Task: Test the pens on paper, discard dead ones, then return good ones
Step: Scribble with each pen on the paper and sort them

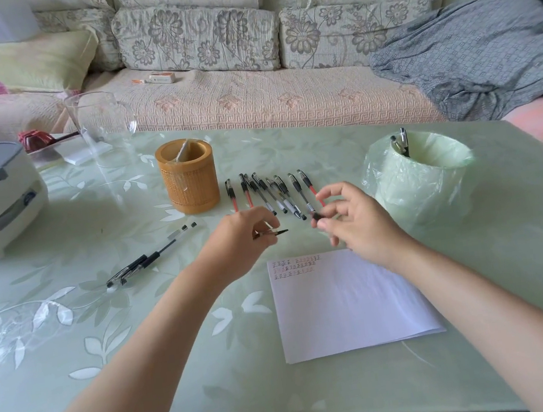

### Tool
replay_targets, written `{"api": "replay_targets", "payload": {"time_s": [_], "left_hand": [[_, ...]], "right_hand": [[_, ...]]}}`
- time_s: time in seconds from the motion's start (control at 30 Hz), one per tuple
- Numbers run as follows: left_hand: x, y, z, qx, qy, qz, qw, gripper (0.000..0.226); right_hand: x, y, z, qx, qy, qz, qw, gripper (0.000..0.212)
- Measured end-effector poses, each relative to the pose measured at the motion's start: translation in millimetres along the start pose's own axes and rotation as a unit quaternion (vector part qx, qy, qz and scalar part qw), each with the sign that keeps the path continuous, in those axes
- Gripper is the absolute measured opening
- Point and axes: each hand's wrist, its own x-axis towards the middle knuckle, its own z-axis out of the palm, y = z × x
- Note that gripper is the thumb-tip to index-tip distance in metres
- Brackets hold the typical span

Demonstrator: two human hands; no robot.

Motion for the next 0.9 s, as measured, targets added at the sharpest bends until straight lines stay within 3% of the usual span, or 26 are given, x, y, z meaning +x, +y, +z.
{"api": "replay_targets", "payload": {"time_s": [0.1,0.2,0.5,0.9], "left_hand": [[0.6,1.3,0.0,-0.012,0.016,-0.015,1.000,0.016],[0.7,2.0,0.5,-0.009,0.003,-0.023,1.000,0.015],[-2.4,6.0,0.5,-0.015,-0.007,-0.008,1.000,0.014],[-3.8,7.9,1.2,-0.040,-0.012,-0.014,0.999,0.014]], "right_hand": [[0.7,2.1,1.0,-0.196,0.011,-0.031,0.980,0.022],[-4.2,-0.9,3.0,-0.282,0.002,-0.041,0.959,0.015],[-4.5,0.8,6.4,-0.324,-0.018,-0.125,0.937,0.015],[-4.0,4.8,9.8,-0.316,-0.025,-0.122,0.941,0.014]]}}
